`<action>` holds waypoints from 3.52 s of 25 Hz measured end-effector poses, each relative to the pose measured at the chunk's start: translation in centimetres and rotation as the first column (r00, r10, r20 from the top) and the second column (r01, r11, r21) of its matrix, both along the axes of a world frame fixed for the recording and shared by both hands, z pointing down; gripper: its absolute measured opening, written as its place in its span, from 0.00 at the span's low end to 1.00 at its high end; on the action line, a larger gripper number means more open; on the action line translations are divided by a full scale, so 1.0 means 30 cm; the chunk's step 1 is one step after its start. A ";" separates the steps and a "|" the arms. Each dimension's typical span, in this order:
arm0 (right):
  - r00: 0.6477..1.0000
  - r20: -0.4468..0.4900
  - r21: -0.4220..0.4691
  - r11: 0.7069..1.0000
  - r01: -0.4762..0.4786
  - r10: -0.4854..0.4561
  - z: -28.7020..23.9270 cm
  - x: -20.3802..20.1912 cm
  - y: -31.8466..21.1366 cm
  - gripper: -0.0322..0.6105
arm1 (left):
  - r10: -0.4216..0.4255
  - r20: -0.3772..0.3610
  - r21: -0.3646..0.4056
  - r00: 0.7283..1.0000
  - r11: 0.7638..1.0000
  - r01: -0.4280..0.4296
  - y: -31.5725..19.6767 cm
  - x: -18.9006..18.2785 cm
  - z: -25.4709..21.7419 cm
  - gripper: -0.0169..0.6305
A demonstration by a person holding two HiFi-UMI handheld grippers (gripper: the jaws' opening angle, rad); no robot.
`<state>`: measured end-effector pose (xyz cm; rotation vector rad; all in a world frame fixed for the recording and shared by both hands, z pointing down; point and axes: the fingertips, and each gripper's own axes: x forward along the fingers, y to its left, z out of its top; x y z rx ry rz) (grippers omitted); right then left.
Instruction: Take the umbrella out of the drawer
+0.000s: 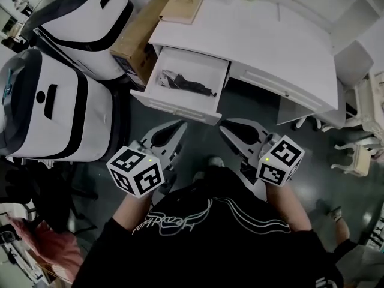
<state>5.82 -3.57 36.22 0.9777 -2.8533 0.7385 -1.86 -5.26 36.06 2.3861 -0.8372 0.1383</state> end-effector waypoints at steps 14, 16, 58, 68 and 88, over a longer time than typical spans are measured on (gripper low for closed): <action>0.986 -0.045 -0.135 0.979 0.155 -0.162 0.193 -0.092 -0.540 0.13 | -0.134 0.020 -0.110 0.991 0.985 0.135 -0.453 -0.101 0.134 0.06; 0.980 -0.051 -0.173 0.968 0.180 -0.191 0.245 -0.101 -0.611 0.14 | -0.138 0.022 -0.130 0.990 0.982 0.140 -0.518 -0.101 0.161 0.06; 0.339 -0.745 -0.428 0.801 0.418 -0.575 1.366 -0.320 -1.005 0.42 | -0.308 0.070 -0.275 0.949 0.908 0.316 -0.896 -0.401 0.470 0.06; 0.340 -0.743 -0.443 0.804 0.396 -0.577 1.388 -0.327 -1.010 0.42 | -0.344 0.071 -0.271 0.936 0.897 0.350 -0.897 -0.441 0.470 0.06; 0.408 -0.753 -0.386 0.849 0.362 -0.516 1.195 -0.288 -0.909 0.38 | -0.323 0.046 -0.236 0.945 0.916 0.325 -0.718 -0.408 0.383 0.06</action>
